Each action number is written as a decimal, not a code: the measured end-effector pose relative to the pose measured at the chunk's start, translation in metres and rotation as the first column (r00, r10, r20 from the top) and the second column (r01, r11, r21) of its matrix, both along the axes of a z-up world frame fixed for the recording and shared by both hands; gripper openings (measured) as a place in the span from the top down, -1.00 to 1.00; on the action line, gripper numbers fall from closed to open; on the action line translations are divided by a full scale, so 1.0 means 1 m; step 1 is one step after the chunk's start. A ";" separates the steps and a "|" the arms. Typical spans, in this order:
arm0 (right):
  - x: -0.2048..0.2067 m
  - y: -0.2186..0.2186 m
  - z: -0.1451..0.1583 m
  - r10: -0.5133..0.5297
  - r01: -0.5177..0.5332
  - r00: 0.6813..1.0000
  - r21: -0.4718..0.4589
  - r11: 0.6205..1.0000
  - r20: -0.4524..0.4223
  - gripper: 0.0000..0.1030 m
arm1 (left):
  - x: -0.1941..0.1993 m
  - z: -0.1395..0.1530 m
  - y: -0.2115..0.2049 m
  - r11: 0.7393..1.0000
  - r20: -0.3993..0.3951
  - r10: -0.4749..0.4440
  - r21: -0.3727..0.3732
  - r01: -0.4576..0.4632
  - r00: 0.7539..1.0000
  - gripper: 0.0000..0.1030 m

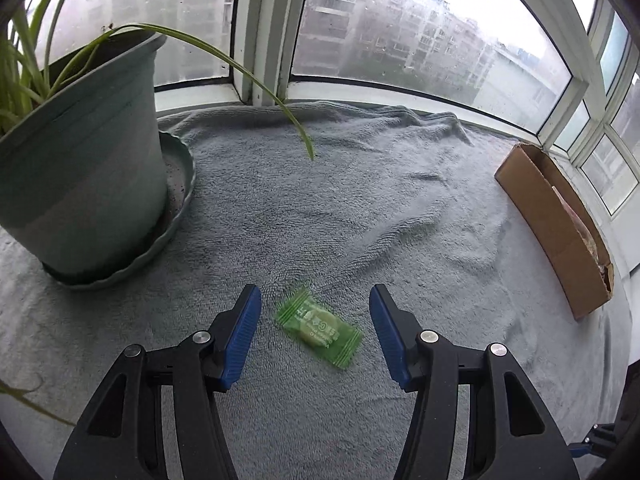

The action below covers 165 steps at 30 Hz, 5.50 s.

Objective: Organize snacks

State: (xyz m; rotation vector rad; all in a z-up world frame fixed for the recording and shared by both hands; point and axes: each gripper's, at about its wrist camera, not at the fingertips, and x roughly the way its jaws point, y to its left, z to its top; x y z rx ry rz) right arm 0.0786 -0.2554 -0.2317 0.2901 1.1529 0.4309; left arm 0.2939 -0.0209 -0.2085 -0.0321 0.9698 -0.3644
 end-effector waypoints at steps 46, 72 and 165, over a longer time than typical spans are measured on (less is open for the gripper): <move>0.056 0.053 0.001 0.046 -0.044 0.999 -0.059 0.997 0.024 0.01 | -0.031 -0.004 -0.032 0.990 -0.054 -0.144 -0.008 0.144 0.988 0.36; 0.052 0.069 0.003 0.156 -0.117 0.983 -0.312 0.943 0.102 0.55 | -0.034 -0.008 -0.051 0.976 0.019 -0.152 0.162 0.147 0.988 0.63; 0.045 -0.209 0.122 -0.338 0.428 0.852 -0.159 0.890 0.400 -0.43 | -0.114 0.121 -0.282 0.918 0.196 -0.377 -0.047 0.393 0.905 0.04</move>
